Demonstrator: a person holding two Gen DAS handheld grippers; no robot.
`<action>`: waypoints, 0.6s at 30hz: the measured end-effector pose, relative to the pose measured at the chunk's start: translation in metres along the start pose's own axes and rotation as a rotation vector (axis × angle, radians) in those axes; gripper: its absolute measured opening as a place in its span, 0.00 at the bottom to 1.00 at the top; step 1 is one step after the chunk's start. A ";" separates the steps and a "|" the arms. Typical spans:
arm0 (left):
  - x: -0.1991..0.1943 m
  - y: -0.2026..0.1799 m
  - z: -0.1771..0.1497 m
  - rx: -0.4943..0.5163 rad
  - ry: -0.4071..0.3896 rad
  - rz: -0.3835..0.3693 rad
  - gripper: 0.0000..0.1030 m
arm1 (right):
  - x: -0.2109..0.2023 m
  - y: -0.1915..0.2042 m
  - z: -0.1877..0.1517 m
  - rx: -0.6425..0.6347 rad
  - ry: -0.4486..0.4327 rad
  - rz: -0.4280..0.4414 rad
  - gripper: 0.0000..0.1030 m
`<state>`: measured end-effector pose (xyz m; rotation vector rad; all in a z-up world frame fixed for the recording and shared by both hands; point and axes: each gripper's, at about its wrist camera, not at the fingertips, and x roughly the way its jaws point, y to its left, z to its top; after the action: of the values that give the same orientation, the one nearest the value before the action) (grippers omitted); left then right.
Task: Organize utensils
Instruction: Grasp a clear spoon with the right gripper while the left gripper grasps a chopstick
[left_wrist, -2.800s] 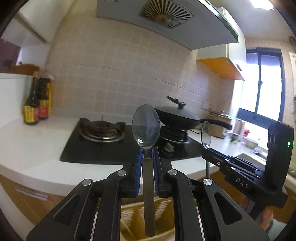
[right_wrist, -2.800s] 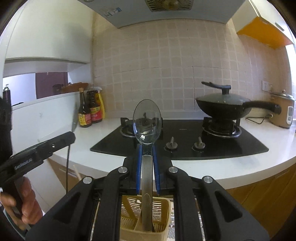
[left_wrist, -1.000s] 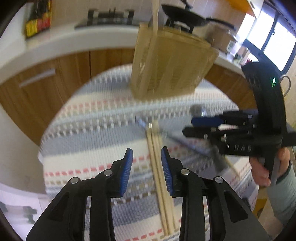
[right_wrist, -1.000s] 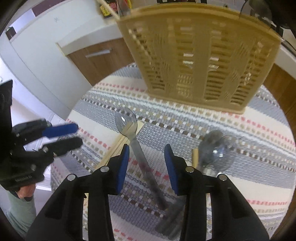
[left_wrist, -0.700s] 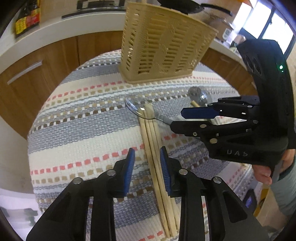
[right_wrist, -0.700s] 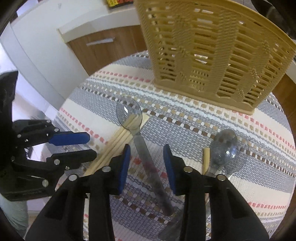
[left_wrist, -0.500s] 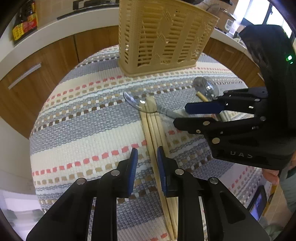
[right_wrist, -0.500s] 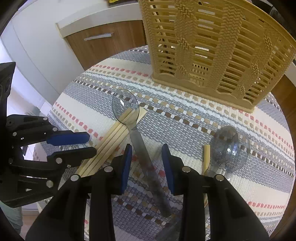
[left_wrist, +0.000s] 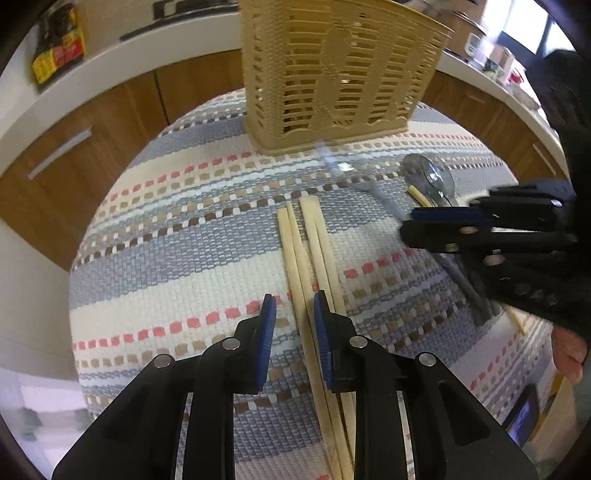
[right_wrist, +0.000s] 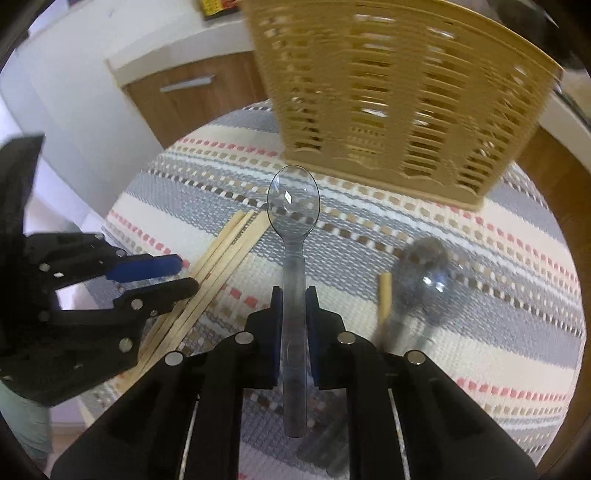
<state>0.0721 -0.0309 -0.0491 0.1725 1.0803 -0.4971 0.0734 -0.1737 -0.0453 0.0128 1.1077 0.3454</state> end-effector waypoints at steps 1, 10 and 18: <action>0.000 0.002 0.000 -0.015 0.003 0.000 0.15 | -0.005 -0.007 -0.001 0.032 -0.003 0.022 0.10; 0.000 0.007 0.009 -0.055 0.006 -0.009 0.14 | -0.058 -0.080 -0.022 0.178 -0.059 -0.039 0.10; 0.005 0.015 0.015 -0.044 0.010 0.015 0.11 | -0.071 -0.129 -0.046 0.266 -0.065 -0.065 0.10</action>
<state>0.0929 -0.0253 -0.0475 0.1444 1.0985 -0.4588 0.0393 -0.3228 -0.0275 0.2215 1.0799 0.1368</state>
